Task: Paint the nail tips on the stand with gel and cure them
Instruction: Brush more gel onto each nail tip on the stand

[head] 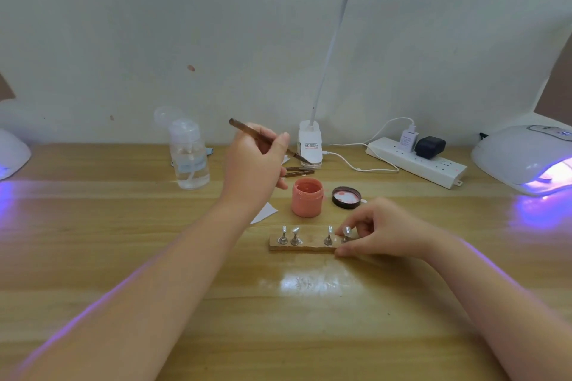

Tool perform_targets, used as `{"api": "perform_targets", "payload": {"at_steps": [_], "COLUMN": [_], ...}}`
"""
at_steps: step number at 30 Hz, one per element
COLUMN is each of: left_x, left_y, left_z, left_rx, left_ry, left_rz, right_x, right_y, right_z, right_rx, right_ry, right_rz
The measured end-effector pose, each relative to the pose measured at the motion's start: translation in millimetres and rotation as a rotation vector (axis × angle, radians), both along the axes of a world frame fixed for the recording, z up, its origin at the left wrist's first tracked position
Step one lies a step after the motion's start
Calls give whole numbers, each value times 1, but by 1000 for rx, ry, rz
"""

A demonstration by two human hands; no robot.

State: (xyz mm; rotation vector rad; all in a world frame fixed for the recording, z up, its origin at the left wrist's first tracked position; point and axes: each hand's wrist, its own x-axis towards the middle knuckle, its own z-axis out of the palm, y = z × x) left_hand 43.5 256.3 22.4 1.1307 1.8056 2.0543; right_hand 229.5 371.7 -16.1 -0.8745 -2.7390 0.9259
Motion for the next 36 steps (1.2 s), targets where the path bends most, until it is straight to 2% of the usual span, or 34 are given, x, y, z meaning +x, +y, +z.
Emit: {"api": "perform_targets", "payload": {"at_steps": [6,14,26,28,31,36], "left_x": [-3,-3,-2,-4,-11,-25], "left_y": [-1,9,18,18,17,14], "left_z": [-7,-3,-12,-12,-9,-10], "left_rx": [-169,-358,-549,-515,-376,-224], "left_ry": [145,398,514,496,360,-56], "left_rz": [-26,26,41,38,48,87], "right_x": [-6,-11,-12,-9,-3,0], "right_y": [5,6,1,2,4,3], "right_z": [-11,-15,-17,-15,-12,-13], "right_rx": [46,84,29,-16,-104,-104], "right_ry": [90,88,110,120,149,232], "right_rz": [-52,-159,-197,-172,-136,-133]}}
